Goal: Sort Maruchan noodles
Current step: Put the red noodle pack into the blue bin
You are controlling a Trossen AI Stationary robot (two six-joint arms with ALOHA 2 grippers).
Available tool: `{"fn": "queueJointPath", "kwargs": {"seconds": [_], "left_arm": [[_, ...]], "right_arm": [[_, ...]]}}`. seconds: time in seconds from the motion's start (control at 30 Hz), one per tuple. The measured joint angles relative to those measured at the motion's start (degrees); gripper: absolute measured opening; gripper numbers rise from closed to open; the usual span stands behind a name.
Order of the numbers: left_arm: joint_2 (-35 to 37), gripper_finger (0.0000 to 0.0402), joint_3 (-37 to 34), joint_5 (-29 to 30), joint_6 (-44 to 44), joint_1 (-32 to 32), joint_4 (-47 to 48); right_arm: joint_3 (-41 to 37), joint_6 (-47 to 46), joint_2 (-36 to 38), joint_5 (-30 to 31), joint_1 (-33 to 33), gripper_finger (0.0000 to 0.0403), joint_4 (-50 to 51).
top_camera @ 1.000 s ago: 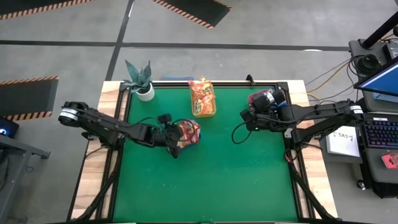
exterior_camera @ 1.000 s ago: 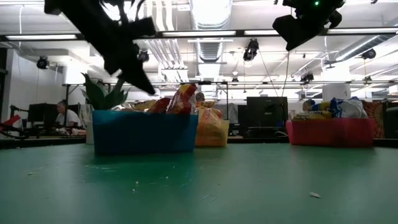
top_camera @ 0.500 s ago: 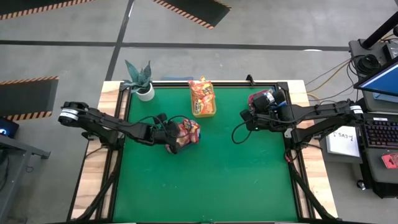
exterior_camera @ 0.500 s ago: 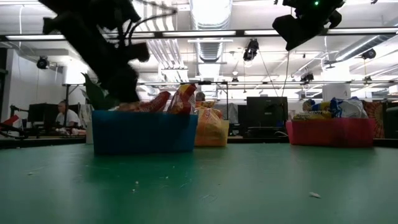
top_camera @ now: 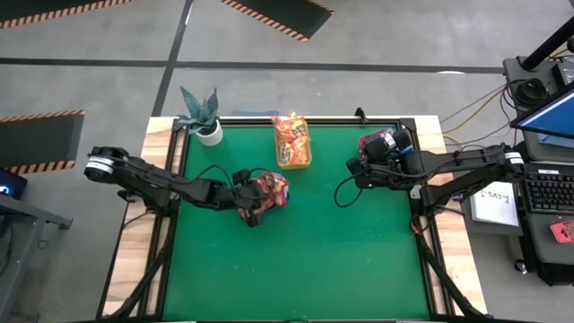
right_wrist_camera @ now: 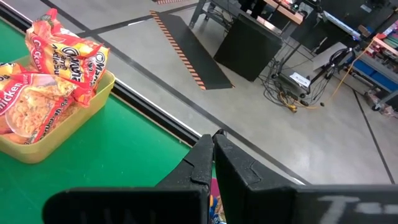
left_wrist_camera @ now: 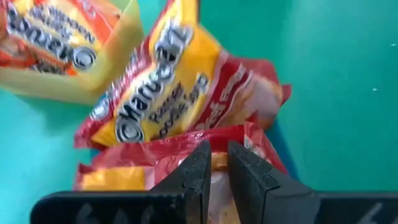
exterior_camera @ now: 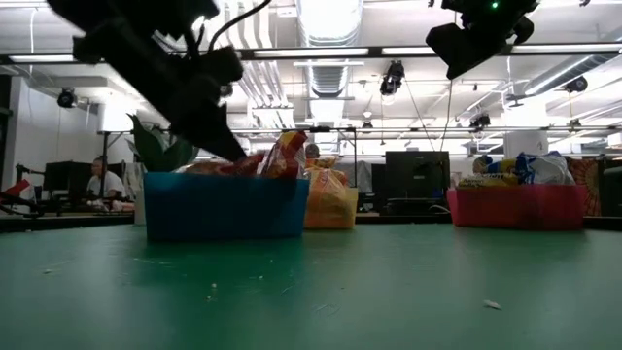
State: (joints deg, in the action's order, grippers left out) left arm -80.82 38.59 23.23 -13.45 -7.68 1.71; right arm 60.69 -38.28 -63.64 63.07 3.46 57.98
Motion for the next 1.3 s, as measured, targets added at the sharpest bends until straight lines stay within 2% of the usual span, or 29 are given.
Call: {"fn": "queueJointPath", "kwargs": {"seconds": [0.23, 0.5, 0.63, 0.83, 0.93, 1.1, 1.3], "left_arm": [[0.0, 0.0036, -6.2, 0.2, -2.1, 0.0, -10.9], [0.6, 0.0036, -3.4, -0.7, 0.3, 0.0, -12.7], [-1.8, 0.0036, -3.3, -2.8, 0.4, -0.2, -12.4], [-8.2, 0.0036, -2.9, -2.8, -1.3, -0.3, -12.8], [-9.0, 0.0036, -1.2, -2.8, 0.5, -0.4, -10.7], [-5.4, 0.0036, 3.1, -2.6, 5.3, -0.4, -0.9], [-0.2, 0.0036, 3.7, 6.6, 8.3, -0.1, 7.1]], "right_arm": [[0.0, 0.0, 0.0, 0.0, 0.0, 0.0009, -0.1], [0.0, 0.0, 0.0, 0.0, 0.0, 0.0009, -0.3], [0.0, 0.0, 0.0, 0.0, 0.0, 0.0009, -0.3], [0.0, 0.0, 0.0, -0.1, 0.0, 0.0009, -0.3], [0.0, 0.0, 0.0, -0.1, 0.0, 0.0009, -0.3], [0.0, 0.0, -0.2, -0.1, 0.0, 0.0009, -0.4], [0.0, 0.0, -0.2, -0.1, 0.0, 0.0009, -0.4]]}}
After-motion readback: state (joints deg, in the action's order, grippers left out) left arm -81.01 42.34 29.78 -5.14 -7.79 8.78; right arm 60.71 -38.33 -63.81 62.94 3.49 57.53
